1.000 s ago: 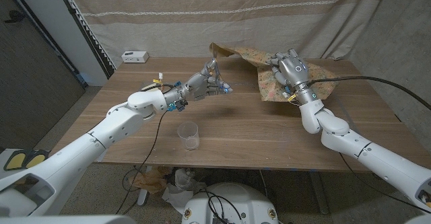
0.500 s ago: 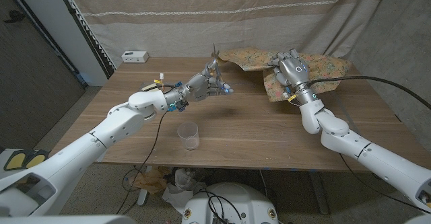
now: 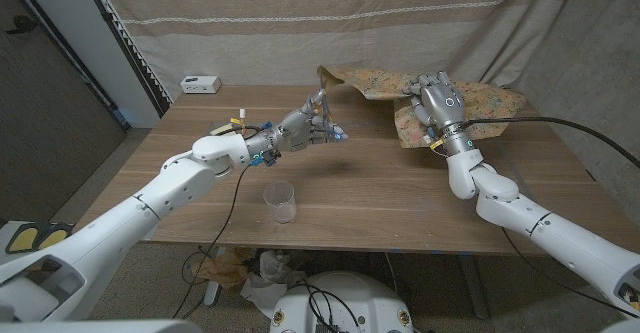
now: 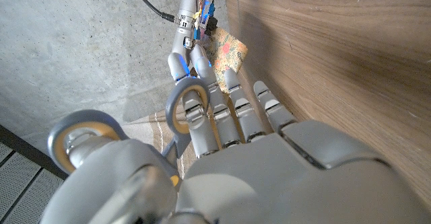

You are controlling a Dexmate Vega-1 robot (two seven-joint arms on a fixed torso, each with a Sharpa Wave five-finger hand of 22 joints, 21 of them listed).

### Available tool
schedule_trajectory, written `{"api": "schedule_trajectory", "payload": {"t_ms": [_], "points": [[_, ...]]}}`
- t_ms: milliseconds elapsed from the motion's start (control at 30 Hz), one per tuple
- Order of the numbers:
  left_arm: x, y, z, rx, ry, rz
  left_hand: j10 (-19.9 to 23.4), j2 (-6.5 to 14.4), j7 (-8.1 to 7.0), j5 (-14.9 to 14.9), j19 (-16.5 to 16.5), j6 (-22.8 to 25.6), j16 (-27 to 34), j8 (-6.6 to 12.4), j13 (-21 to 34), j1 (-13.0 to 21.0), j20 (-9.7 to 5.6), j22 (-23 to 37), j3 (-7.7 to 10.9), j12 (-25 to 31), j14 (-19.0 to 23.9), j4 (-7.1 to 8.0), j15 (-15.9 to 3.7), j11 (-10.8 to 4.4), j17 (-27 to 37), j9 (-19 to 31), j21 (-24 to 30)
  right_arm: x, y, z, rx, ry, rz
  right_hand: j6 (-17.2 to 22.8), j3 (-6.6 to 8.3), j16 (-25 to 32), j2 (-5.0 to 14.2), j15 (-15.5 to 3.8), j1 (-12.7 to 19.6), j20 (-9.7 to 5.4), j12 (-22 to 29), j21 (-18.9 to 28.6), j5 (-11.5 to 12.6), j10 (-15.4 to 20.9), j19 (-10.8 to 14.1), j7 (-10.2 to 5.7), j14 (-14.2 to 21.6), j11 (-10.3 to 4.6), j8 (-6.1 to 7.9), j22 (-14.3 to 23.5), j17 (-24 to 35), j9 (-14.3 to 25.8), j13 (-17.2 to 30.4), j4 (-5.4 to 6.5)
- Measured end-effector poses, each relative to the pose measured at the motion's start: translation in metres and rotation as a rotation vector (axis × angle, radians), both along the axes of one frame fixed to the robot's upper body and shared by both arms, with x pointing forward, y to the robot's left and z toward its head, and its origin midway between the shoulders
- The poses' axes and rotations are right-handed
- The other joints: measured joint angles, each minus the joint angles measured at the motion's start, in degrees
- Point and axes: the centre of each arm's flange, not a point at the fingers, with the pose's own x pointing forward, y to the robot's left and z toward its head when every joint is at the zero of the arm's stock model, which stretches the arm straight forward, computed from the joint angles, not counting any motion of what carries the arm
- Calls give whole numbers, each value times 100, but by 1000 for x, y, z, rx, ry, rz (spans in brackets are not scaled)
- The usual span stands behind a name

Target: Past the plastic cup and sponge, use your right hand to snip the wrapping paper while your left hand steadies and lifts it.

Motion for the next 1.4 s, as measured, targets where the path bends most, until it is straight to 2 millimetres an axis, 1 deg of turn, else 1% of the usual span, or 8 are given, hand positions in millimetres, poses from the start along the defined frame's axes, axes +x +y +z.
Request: {"api": "schedule_trajectory", "payload": {"t_ms": [100, 167, 233, 667, 867, 967, 1200, 1400], "points": [[0, -2, -1, 8, 3, -9, 0, 0, 0, 0, 0, 0, 0, 0, 0, 0, 0, 0, 22, 0, 0, 26, 0, 0, 12, 6, 0, -2, -2, 2, 6, -16, 1, 0, 0, 44, 0, 0, -1, 0, 14, 0, -6, -15, 0, 0, 0, -17, 6, 0, 17, 0, 0, 0], [0, -4, -1, 14, 4, -15, 0, 0, 0, 0, 0, 0, 0, 0, 0, 0, 0, 0, 14, 0, 0, 34, 0, 0, 13, 6, 0, -3, -3, 4, 8, -26, 0, 0, 0, 45, 1, 0, -1, 0, 14, 0, -10, 5, -1, 0, 0, -37, 41, 0, 30, 1, -17, 1], [0, -5, -1, 20, 4, -19, 0, 0, 0, 0, 0, 0, 0, 0, 2, 0, 0, 0, 13, 0, 0, 35, 0, 0, 14, 6, 0, -4, -4, 5, 9, -34, 0, 0, 1, 45, 1, 0, -2, -33, 34, 0, -12, 14, 32, 0, 0, -46, 42, 0, 31, 10, -22, 1], [3, -11, 0, 46, 1, -36, 0, 0, 0, 0, 0, 0, 0, 0, 1, 0, 0, 0, 13, 46, 0, 35, 0, 0, 13, 5, 0, -13, -4, 12, -13, -78, 7, 0, 4, 124, 8, 0, -11, -32, 58, -27, -33, -18, 31, 0, 0, -77, 42, -12, 53, 44, -27, 5], [3, -13, 1, 60, -6, -39, 0, 0, 0, 0, 0, 0, 0, 0, 1, 0, 0, 0, 14, 47, 0, 35, 0, 1, 13, 5, 0, -13, -5, 15, -29, -90, 5, 0, 4, 145, 13, 0, -17, -32, 98, -27, -52, -18, 31, 0, 0, -77, 41, -17, 53, 76, -35, 4], [4, -15, 2, 66, -8, -44, 0, 0, 0, 0, 0, 0, 0, 0, 1, 0, 0, 0, 14, 47, 0, 34, 0, 1, 13, 5, 0, -14, -3, 15, -57, -105, 7, 0, 4, 166, 13, 0, -17, -32, 99, -27, -55, -49, 31, 0, 0, -108, 41, -17, 53, 77, -45, 4], [5, -17, 2, 75, -8, -55, -23, 0, 0, 0, -11, 0, 0, 0, -17, 0, 11, 0, 14, 47, 0, 34, 0, -21, 12, 5, 0, -13, -3, 16, -93, -116, 6, 0, 3, 188, 10, 0, -51, -32, 122, -27, -56, -49, 30, 0, 1, -107, 62, -2, 79, 90, -50, 4], [7, -19, 2, 84, -2, -63, -23, 0, 0, 0, -11, 0, 0, 0, -26, 0, 11, 0, 14, 47, 0, 34, 0, -21, 12, 5, 0, -13, -1, 15, -132, -127, 7, 0, 2, 210, -3, 0, -65, -32, 123, -27, -73, -80, 30, 0, 1, -138, 62, 1, 78, 125, -57, 3]]}}
